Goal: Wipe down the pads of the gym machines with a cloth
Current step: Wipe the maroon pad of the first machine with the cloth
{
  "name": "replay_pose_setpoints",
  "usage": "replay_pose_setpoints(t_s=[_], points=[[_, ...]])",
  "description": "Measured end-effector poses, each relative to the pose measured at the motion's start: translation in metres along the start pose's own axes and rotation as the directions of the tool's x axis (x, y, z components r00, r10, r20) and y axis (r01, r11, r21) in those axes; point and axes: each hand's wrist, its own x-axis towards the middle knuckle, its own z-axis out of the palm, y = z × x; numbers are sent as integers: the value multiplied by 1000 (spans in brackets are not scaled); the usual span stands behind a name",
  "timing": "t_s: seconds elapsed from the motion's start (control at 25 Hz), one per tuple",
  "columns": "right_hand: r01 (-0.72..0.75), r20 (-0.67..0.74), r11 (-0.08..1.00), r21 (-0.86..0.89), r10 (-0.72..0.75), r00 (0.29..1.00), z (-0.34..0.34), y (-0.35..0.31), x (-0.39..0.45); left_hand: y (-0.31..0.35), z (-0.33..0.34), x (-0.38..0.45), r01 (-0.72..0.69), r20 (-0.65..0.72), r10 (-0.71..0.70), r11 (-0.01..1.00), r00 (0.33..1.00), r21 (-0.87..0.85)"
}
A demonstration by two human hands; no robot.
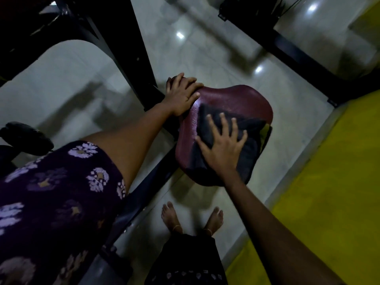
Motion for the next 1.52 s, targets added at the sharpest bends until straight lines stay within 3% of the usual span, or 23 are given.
replay_pose_setpoints(t_s=[0.16, 0.32, 0.4, 0.48, 0.56, 0.8, 1.12, 1.32, 1.52], points=[[272, -6, 961, -43, -273, 962, -2, -3, -46, 15, -17, -10, 67, 177, -79, 995, 981, 72], [322, 188, 946, 27, -321, 928, -36, -6, -42, 26, -27, -48, 26, 302, -60, 993, 951, 114], [237, 261, 958, 159, -272, 926, -63, -6, -30, 32, -36, -82, 28, 252, -38, 999, 967, 41], [110, 229, 942, 318, -189, 955, -93, -3, -25, 37, -49, -115, 64, 146, -49, 993, 988, -100], [87, 173, 915, 394, -166, 971, -122, -2, -25, 43, -67, -137, 94, 52, -84, 972, 995, -215], [244, 75, 868, 433, -305, 949, -213, -18, -13, 71, -129, -192, 92, -109, -131, 948, 985, -305], [419, -85, 804, 421, -425, 901, -317, -52, 23, 91, -219, -229, 123, -278, -192, 961, 941, -247], [513, -134, 761, 397, -505, 853, -348, -68, 46, 93, -267, -237, 122, -425, -234, 954, 875, -275], [546, -189, 722, 425, -518, 834, -368, -83, 79, 86, -306, -234, 137, -485, -248, 958, 839, -254]])
